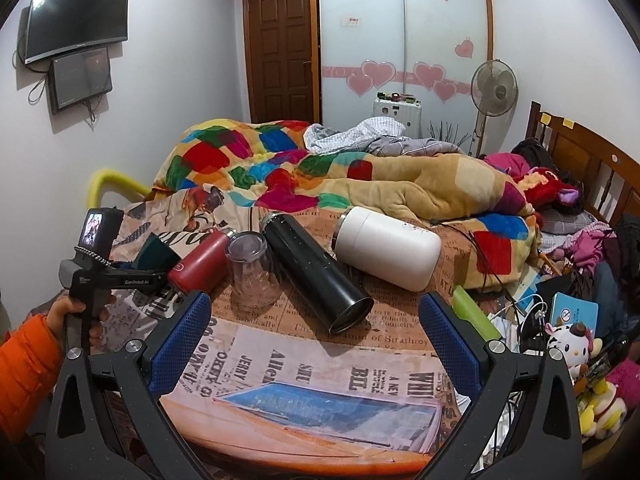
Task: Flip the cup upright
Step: 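Grasp the dark green mug with the left gripper and lift it, then carry the green mug toward the right gripper and release it onto the newspaper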
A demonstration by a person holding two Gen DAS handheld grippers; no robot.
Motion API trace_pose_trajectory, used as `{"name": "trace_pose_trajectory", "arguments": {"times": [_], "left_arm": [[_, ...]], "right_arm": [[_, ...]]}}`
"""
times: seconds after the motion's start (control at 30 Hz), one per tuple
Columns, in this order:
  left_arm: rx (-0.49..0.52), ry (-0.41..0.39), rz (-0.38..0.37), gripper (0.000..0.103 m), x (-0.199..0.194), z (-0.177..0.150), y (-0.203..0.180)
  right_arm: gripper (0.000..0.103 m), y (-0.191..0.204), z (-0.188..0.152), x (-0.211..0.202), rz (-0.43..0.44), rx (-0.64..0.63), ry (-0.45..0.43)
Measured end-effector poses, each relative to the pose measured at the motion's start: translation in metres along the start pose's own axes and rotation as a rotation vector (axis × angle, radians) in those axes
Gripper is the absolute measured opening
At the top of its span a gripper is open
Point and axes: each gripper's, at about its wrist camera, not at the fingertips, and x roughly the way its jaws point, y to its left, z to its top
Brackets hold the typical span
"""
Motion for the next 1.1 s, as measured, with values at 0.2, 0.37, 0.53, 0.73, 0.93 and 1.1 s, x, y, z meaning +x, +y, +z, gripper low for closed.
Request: {"name": "trace_pose_trajectory", "arguments": {"times": [0.2,0.37,0.53,0.73,0.93,1.1], "left_arm": [[0.013,-0.025,0.052,0.066,-0.003,-0.003,-0.006],[0.023,-0.043,0.095,0.066,-0.022,-0.010,-0.012],[0.055,-0.093,0.105,0.066,-0.062,-0.016,-0.025],[0.104,-0.160,0.095,0.066,-0.116,-0.016,-0.053],[0.158,-0.219,0.046,0.066,-0.164,-0.014,-0.093],[0.219,-0.239,0.000,0.066,-0.182,-0.015,-0.135]], "right_arm": [[0.103,0.002,0.000,0.000,0.004,-0.001,0.002],[0.103,0.004,-0.002,-0.006,0.012,-0.005,-0.010],[0.103,0.004,-0.003,-0.014,0.024,0.000,-0.023],[0.103,0.005,-0.003,-0.028,0.033,0.000,-0.046],[0.103,0.004,-0.002,-0.045,0.041,-0.002,-0.081],[0.103,0.001,-0.004,-0.056,0.042,0.005,-0.106]]}}
